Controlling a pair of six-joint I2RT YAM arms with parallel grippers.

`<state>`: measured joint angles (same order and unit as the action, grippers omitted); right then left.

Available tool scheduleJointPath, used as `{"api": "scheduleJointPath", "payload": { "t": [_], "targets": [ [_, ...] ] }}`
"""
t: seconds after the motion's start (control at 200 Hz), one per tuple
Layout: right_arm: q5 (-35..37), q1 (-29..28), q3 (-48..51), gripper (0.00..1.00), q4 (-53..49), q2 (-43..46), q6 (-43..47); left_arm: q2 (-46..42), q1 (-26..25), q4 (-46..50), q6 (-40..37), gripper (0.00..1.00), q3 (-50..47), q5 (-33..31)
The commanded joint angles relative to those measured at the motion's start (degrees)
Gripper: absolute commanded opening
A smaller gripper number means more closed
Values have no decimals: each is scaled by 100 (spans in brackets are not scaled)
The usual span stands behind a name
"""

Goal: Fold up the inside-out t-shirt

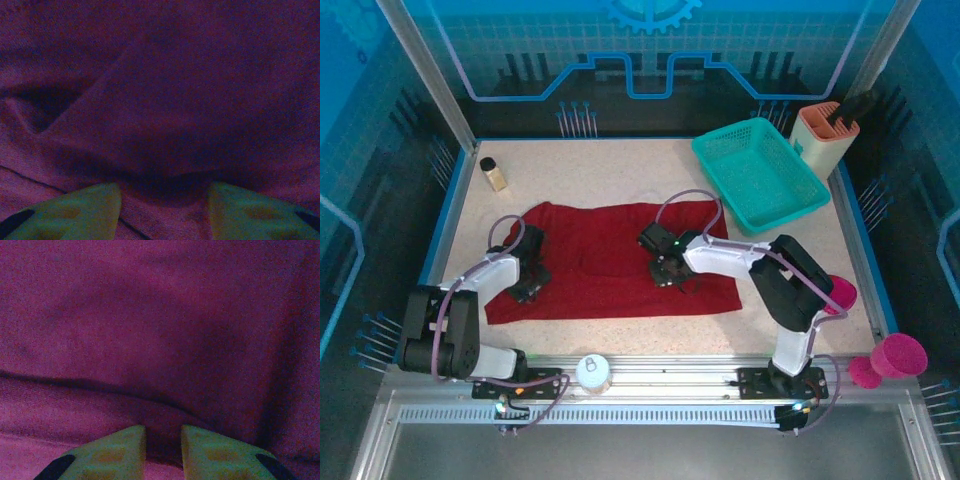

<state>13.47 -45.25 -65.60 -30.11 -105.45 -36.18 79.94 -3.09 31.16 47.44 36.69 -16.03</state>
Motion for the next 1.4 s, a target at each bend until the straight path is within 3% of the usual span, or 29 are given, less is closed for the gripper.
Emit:
{"api": "scheduleJointPath", "payload": {
  "t": [0.0,0.195,0.375,0.66,0.936,1.051,1.101,1.176,1.296,1.396],
  "targets": [
    [127,194,-231,28,315,-238,290,168,79,-153,-61,49,-72,187],
    [-47,523,-587,36,555,-361,497,154,81,-163,-60,48,-99,198],
    [94,898,-522,37,505,-138,775,171,80,-162,-62,48,-87,197],
    [309,1112,876,42,-53,1526,919,189,98,-163,-84,52,-56,232],
    [-1105,1315,2544,41,4,2091,126,-59,90,38,-197,61,298,606],
    [-1243,1274,3077,43,-646,2574,-582,-50,94,-30,-156,62,239,683],
    [-1745,1262,3370,35,-634,2857,-725,-31,90,9,-156,62,212,737],
    [-2005,1031,3673,33,-987,3309,-1399,-93,90,106,-163,62,174,805],
    [-1532,175,3647,35,-1769,3909,-2026,-466,90,337,-220,63,107,702],
    [-1229,-44,3303,37,-2431,4172,-2014,-961,61,697,245,63,-52,543]
  ]
}}
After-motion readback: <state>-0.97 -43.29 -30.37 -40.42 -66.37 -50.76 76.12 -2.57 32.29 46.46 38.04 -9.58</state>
